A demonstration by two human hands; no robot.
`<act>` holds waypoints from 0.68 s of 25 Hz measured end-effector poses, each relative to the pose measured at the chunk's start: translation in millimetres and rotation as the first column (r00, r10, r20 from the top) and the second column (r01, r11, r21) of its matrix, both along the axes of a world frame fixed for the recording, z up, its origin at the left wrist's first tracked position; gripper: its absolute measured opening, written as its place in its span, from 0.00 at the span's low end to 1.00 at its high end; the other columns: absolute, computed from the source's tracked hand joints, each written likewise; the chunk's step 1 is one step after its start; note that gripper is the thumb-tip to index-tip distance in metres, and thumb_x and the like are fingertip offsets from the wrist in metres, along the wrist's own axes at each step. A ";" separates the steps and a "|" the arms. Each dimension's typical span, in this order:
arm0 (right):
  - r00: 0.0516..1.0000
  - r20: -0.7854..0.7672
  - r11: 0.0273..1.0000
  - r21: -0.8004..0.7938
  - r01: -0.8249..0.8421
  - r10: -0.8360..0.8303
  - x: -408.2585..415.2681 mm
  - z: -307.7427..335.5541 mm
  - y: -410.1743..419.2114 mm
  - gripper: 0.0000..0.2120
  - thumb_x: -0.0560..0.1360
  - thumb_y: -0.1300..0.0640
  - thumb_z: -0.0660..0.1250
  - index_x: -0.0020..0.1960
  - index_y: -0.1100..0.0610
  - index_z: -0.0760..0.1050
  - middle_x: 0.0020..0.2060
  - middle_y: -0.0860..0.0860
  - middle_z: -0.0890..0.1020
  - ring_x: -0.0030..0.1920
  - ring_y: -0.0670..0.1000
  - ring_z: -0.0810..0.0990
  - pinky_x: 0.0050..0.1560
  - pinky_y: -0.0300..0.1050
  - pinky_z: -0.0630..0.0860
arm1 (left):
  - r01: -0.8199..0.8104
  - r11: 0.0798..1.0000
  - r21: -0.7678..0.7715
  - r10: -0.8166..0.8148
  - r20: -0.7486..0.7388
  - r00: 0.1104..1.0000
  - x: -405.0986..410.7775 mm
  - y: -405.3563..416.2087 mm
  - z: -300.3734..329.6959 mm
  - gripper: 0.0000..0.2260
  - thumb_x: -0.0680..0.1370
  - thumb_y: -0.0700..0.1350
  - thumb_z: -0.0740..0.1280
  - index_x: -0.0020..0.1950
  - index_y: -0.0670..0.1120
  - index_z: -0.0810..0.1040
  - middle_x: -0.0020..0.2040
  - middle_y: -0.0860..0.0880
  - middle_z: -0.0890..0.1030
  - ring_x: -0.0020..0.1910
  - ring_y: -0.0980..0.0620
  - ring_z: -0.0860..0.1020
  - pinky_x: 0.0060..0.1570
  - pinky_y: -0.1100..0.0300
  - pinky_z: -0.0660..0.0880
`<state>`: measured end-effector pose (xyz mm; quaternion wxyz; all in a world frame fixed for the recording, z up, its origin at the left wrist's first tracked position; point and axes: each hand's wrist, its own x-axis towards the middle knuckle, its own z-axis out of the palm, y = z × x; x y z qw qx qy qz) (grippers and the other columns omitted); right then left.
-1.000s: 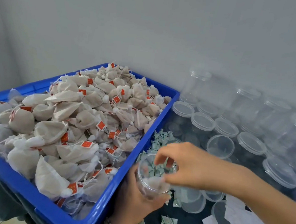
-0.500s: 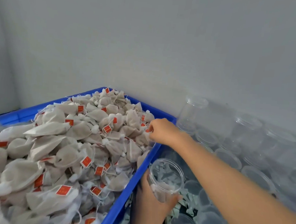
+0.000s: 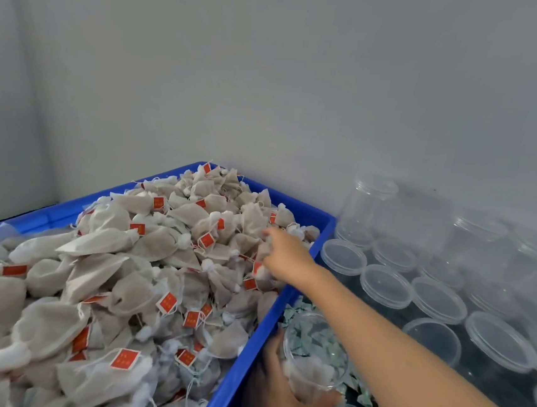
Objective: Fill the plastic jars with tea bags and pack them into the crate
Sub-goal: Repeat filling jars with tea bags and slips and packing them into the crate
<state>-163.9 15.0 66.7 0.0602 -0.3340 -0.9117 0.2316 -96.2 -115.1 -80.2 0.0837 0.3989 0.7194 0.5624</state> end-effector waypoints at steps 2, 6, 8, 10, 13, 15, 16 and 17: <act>0.961 -0.251 0.903 -0.430 -0.005 -0.115 23.4 18.5 2.0 0.26 0.74 0.72 0.60 0.69 0.54 0.67 0.58 0.52 0.72 0.48 0.50 0.78 0.39 0.40 0.79 | -0.059 0.997 0.057 0.066 -0.132 0.989 -3.6 1.9 2.4 0.53 0.53 0.68 0.74 0.74 0.51 0.61 0.75 0.52 0.63 0.73 0.52 0.63 0.66 0.53 0.69; 0.867 -0.412 0.629 -0.761 -0.158 -0.281 85.0 30.9 -11.7 0.22 0.69 0.80 0.57 0.54 0.59 0.75 0.46 0.56 0.77 0.44 0.52 0.78 0.35 0.42 0.78 | -0.093 0.991 0.100 0.106 -0.124 0.987 -5.5 3.9 3.9 0.51 0.53 0.69 0.75 0.71 0.52 0.63 0.68 0.49 0.72 0.67 0.48 0.72 0.60 0.50 0.74; 0.835 -0.465 0.651 -0.737 -0.181 -0.294 113.8 26.0 -24.5 0.19 0.67 0.80 0.59 0.40 0.57 0.74 0.36 0.54 0.75 0.37 0.50 0.75 0.33 0.40 0.75 | -0.086 0.992 0.093 0.096 -0.109 0.989 -6.7 4.4 3.4 0.50 0.55 0.71 0.73 0.71 0.49 0.66 0.66 0.49 0.74 0.66 0.48 0.73 0.58 0.48 0.75; 0.865 -0.447 0.790 -0.604 -0.105 -0.227 134.1 21.0 -36.4 0.18 0.66 0.77 0.63 0.33 0.54 0.70 0.32 0.53 0.73 0.34 0.50 0.71 0.35 0.42 0.72 | -0.107 0.990 0.091 0.117 -0.107 0.987 -5.7 4.2 4.7 0.49 0.58 0.75 0.67 0.71 0.48 0.65 0.66 0.48 0.74 0.65 0.46 0.74 0.57 0.46 0.76; 0.975 -0.218 0.968 -0.251 -0.017 -0.040 147.9 16.9 -44.0 0.13 0.67 0.67 0.70 0.35 0.51 0.73 0.37 0.50 0.80 0.38 0.47 0.77 0.44 0.43 0.75 | -0.179 0.978 0.108 0.193 -0.141 0.971 -3.7 5.9 0.8 0.47 0.61 0.77 0.62 0.71 0.48 0.64 0.65 0.47 0.75 0.62 0.46 0.76 0.54 0.49 0.78; 0.978 -0.207 0.995 -0.099 -0.001 -0.019 136.9 23.6 -45.3 0.10 0.69 0.63 0.70 0.41 0.48 0.75 0.41 0.44 0.81 0.42 0.40 0.78 0.46 0.34 0.76 | -0.156 0.984 0.085 0.165 -0.125 0.978 -3.7 7.3 0.9 0.45 0.62 0.76 0.62 0.70 0.49 0.64 0.62 0.49 0.76 0.59 0.48 0.77 0.53 0.52 0.78; 0.974 -0.227 0.999 -0.036 -0.009 0.000 124.6 29.2 -45.9 0.10 0.71 0.62 0.68 0.43 0.47 0.75 0.42 0.43 0.81 0.44 0.39 0.78 0.45 0.32 0.75 | -0.125 0.991 0.056 0.131 -0.128 0.983 -3.4 7.5 0.0 0.44 0.62 0.76 0.62 0.70 0.50 0.64 0.62 0.49 0.76 0.59 0.49 0.77 0.54 0.54 0.77; 0.976 -0.214 0.999 0.017 -0.041 0.043 108.5 32.8 -45.1 0.09 0.73 0.62 0.66 0.45 0.47 0.75 0.44 0.43 0.81 0.44 0.40 0.78 0.44 0.31 0.74 | -0.136 0.988 0.071 0.144 -0.126 0.981 -1.7 9.7 -2.1 0.43 0.62 0.75 0.63 0.70 0.52 0.63 0.63 0.50 0.75 0.60 0.51 0.76 0.56 0.56 0.75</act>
